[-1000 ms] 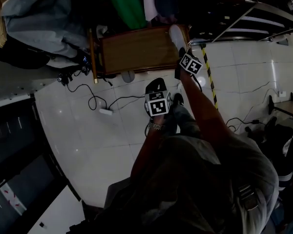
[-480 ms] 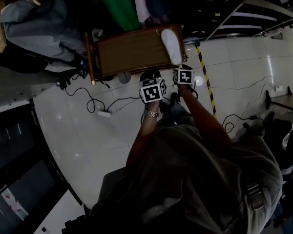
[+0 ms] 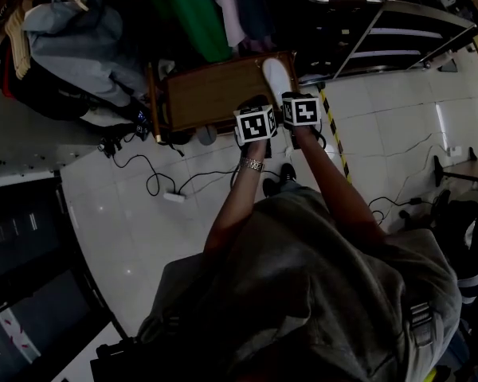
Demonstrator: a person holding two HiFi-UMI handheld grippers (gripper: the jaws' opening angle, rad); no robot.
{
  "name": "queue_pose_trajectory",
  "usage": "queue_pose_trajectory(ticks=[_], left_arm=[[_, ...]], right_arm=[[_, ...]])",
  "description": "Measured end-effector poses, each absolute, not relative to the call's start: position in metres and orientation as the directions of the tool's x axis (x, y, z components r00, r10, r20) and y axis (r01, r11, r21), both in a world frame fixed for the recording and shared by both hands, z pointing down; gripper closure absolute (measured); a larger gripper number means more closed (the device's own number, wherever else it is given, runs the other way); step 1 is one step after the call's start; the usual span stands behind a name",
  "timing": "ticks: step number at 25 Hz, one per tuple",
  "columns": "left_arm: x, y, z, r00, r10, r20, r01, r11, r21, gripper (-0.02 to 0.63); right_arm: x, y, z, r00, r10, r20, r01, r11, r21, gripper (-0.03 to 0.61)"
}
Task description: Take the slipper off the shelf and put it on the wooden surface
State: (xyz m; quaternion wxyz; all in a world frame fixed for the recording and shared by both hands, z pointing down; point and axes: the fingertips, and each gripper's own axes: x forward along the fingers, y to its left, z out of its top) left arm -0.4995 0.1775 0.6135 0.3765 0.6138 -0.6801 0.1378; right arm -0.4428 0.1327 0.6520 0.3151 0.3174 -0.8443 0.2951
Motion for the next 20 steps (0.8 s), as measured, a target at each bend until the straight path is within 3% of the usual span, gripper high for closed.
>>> queue_pose_trajectory(ticks=[20], left_arm=[[-0.462,0.169,0.556,0.023,-0.824,0.567,-0.959,0.143,0.245,0.609]], right_arm=[[-0.432,0.145,0.582,-0.709,-0.358,0.608,-0.638,0.693,-0.336,0.569]])
